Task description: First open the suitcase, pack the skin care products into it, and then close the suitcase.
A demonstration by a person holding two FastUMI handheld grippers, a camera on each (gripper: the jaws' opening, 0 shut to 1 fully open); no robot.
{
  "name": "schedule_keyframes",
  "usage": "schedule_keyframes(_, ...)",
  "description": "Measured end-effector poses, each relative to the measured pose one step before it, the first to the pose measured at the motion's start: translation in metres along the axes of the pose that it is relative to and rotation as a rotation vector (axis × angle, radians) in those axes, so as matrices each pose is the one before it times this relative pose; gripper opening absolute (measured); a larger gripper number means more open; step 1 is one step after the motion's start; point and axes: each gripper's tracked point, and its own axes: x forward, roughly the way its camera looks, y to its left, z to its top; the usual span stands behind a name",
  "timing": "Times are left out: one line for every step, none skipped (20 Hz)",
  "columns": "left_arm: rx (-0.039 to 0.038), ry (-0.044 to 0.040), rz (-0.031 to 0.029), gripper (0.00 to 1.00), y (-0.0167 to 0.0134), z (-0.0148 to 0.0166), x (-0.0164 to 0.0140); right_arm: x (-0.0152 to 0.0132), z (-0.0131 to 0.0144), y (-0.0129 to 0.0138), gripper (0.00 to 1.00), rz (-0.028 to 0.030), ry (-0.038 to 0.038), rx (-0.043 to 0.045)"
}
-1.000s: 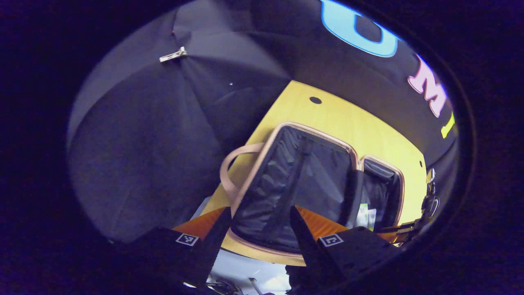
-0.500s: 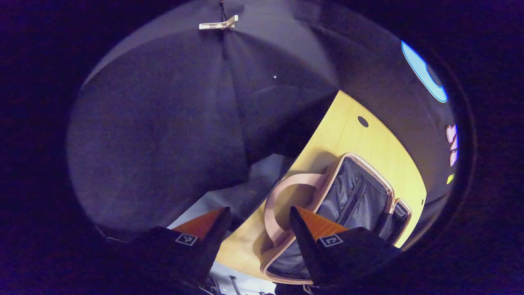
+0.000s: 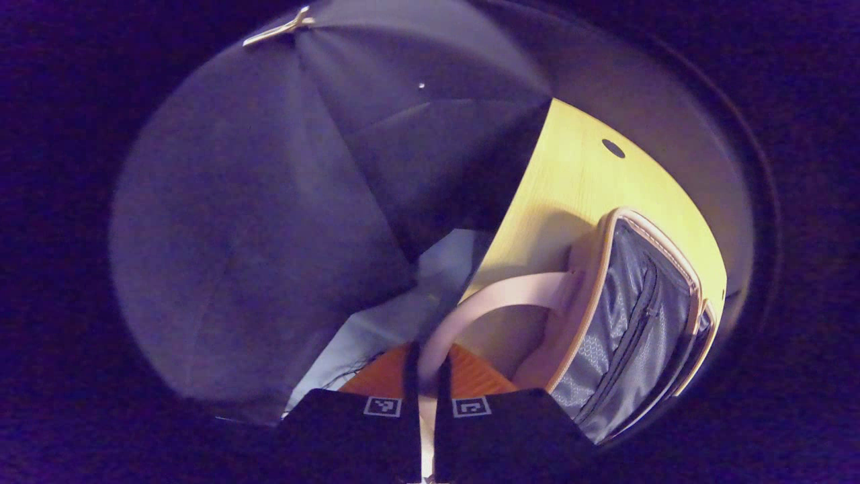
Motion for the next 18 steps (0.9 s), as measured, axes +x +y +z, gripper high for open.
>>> schedule_keyframes(-0.01414, -0.03415, -0.0262, 0.1, -0.00443, 0.00798, -0.01292, -0.00126, 0.00329, 0.00312, 0.98, 0.01798, -0.00954, -0.00179)
schedule_keyframes(-0.0224, -0.03014, -0.0332, 0.12, -0.00539, 0.00591, -0.01405, -0.00095, 0.00047, 0.00231, 0.98, 0.01689, -0.00363, -0.00786)
schedule_keyframes(-0.01104, -0.03415, -0.01914, 0.09, -0.00546, 0.00713, -0.01722, -0.00255, 0.00181, 0.00173, 0.98, 0.01392, -0.00203, -0.01073)
schedule_keyframes(0.00027, -0.03806, -0.02729, 0.07, -0.00412, 0.00915, -0.0182, -0.00332, 0.00401, 0.00171, 0.98, 0.01383, -0.00987, -0.01283)
schedule_keyframes(0.01119, -0.0367, -0.0149, 0.06, -0.00557, 0.00939, -0.02258, -0.00419, 0.00366, 0.00011, 0.98, 0.01509, -0.01237, -0.00995)
schedule_keyframes(0.01794, -0.04182, -0.01358, 0.06, -0.00788, 0.01002, -0.0246, -0.00517, 0.00255, 0.00051, 0.98, 0.02108, -0.01576, -0.00504)
schedule_keyframes(0.01604, -0.03823, -0.00602, 0.06, -0.01042, 0.01285, -0.02571, -0.00607, 0.00262, 0.00108, 0.98, 0.02692, -0.01596, -0.0026)
schedule_keyframes(0.01028, -0.03715, -0.01626, 0.06, -0.01656, 0.01173, -0.0228, -0.00643, 0.00041, 0.00024, 0.98, 0.02536, -0.01459, -0.00505)
schedule_keyframes(0.01319, -0.03847, -0.02098, 0.06, -0.0198, 0.01246, -0.02442, -0.00795, 0.00046, -0.00344, 0.98, 0.01555, -0.01624, -0.01161)
schedule_keyframes(0.02704, -0.03673, -0.02693, 0.06, -0.02181, 0.0089, -0.02222, -0.00881, 0.00025, -0.00703, 0.98, 0.00502, -0.01746, -0.01647)
schedule_keyframes(0.03862, -0.03453, -0.0231, 0.09, -0.02631, 0.00961, -0.02156, -0.00937, -0.00113, -0.00734, 0.98, -0.00124, -0.01526, -0.01667)
schedule_keyframes(0.04929, -0.03951, -0.01376, 0.06, -0.02682, 0.0105, -0.01903, -0.00991, -0.00254, -0.00853, 0.98, -0.00083, -0.01233, -0.01143)
schedule_keyframes(0.04213, -0.03263, -0.00847, 0.06, -0.0264, 0.00909, -0.01523, -0.00961, -0.00242, -0.00743, 0.98, 0.00516, -0.00997, -0.00195)
schedule_keyframes(0.02588, -0.01828, -0.02149, 0.06, -0.03201, 0.00509, -0.01138, -0.01015, -0.00292, -0.0054, 0.98, 0.01033, -0.01051, 0.00285)
schedule_keyframes(0.01434, -0.01878, -0.02324, 0.06, -0.03301, 0.00526, -0.0085, -0.01043, -0.00228, -0.00682, 0.98, 0.00816, -0.01255, 0.00526)
schedule_keyframes(0.01489, -0.01193, -0.02763, 0.06, -0.03447, 0.00068, -0.00152, -0.013, -0.00208, -0.01108, 0.98, 0.00211, -0.01044, 0.00309)
schedule_keyframes(0.00973, -0.01139, -0.023, 0.06, -0.03451, -0.0016, -0.00448, -0.01331, -0.00456, -0.00825, 0.98, -0.00008, -0.00782, -0.00042)
schedule_keyframes(0.01813, 0.00093, -0.03379, 0.06, -0.03553, -0.00645, 0.00266, -0.01364, -0.00376, -0.00718, 0.98, 0.0016, -0.00975, 0.00058)
